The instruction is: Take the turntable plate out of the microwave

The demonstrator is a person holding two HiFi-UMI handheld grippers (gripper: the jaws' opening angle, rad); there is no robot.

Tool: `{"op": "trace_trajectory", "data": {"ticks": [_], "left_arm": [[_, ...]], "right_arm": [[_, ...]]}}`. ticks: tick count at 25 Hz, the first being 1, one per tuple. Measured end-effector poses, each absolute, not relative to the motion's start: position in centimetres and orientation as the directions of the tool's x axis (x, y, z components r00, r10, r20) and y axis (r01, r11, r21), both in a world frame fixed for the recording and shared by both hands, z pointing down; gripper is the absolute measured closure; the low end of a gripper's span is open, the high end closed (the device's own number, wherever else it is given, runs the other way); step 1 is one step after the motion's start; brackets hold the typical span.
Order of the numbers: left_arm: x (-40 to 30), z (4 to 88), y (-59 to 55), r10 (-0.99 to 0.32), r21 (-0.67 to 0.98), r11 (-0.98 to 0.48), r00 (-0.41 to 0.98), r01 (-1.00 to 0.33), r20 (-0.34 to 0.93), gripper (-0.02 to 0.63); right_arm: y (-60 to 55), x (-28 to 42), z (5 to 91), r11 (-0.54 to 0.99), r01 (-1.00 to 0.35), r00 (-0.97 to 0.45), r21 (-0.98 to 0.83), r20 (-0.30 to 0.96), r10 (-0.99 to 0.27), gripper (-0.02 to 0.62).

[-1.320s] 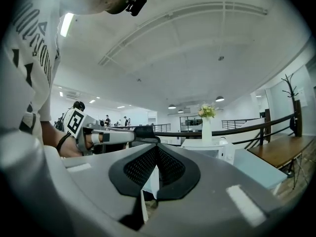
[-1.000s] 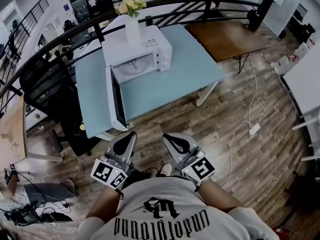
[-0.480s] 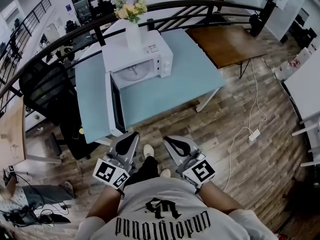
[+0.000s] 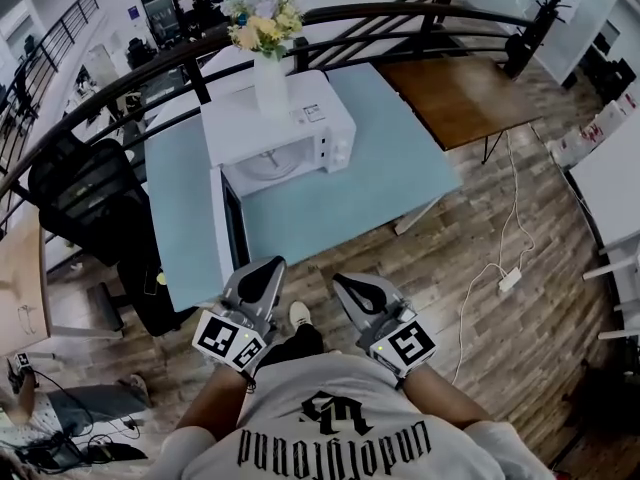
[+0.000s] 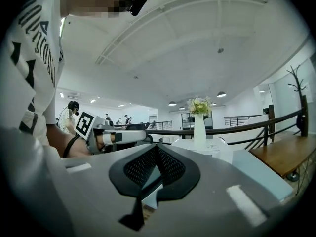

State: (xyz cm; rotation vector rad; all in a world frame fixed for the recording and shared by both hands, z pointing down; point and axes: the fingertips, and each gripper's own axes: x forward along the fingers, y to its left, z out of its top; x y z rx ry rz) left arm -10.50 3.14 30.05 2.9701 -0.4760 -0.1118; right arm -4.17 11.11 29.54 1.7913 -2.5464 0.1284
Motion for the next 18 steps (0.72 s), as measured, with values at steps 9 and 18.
{"op": "trace_trajectory", "data": {"ticks": [9,18], "left_arm": [[-8.4,29.6,-6.1,-0.293,0.13,-0.95,0.954,-0.283,-0.064,0.557],[-8.4,28.8,-11.3,-0.319,0.131,-0.943,0.944,-0.306,-0.088,0.557]], "right_arm": [[1.5,-3.0,28.9,0.344,-0.938,-0.346,-0.036,0.073,-0.935,0.592],[-4.3,-3.7,28.4,0.385,-0.923,-0.385,-0.023,0.073,-0.92,0.592]]}}
